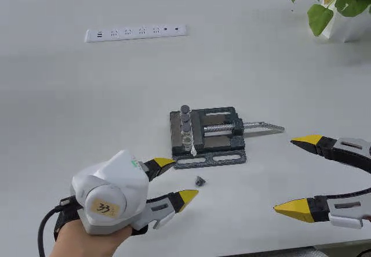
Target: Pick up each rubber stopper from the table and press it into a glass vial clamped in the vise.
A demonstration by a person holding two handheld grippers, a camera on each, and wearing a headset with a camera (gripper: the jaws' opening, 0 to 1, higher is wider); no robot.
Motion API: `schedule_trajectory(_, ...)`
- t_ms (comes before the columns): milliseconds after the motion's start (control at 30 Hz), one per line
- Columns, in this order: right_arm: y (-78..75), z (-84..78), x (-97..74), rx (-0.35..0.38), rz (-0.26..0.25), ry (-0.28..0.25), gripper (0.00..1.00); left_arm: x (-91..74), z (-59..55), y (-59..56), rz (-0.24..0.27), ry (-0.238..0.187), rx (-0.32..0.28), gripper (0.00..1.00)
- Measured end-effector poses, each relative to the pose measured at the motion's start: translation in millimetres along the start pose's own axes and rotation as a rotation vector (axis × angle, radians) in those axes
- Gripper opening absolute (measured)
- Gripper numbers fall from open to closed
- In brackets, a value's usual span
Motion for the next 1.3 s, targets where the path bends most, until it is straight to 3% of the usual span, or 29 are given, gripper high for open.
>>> schedule_trajectory(333, 5.2, -2.1, -2.7, 0.039, -0.010, -0.025, 0.76, 19.2, -8.5, -5.7, 0.015, 0.047, -0.030, 0.25)
schedule_trajectory(533, 3.5, -1.4, -5.7, 0.049, -0.022, -0.030, 0.76, 26.6, -7.2, -10.1, 0.024, 0.074, -0.050, 0.20)
schedule_trajectory(667, 2.8, -1.6, -6.8, 0.051, -0.022, -0.030, 0.76, 32.9, -15.6, -7.7, 0.022, 0.094, -0.059, 0.19)
schedule_trajectory(1300, -3.3, -1.8, -10.5, 0.064, -0.038, -0.037, 0.75, 45.2, -18.5, -2.6, 0.014, 0.103, -0.102, 0.11)
Point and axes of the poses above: the centre of the closed fingertips' face, and the gripper's own axes: x roughly forward along the fingers, y roughly to its left, z roughly out of its top, the point moved 10 cm from there along -x, roughly backward along the fingers, and after that the axes turned 8 degrees about -z, right-handed, at the moved point
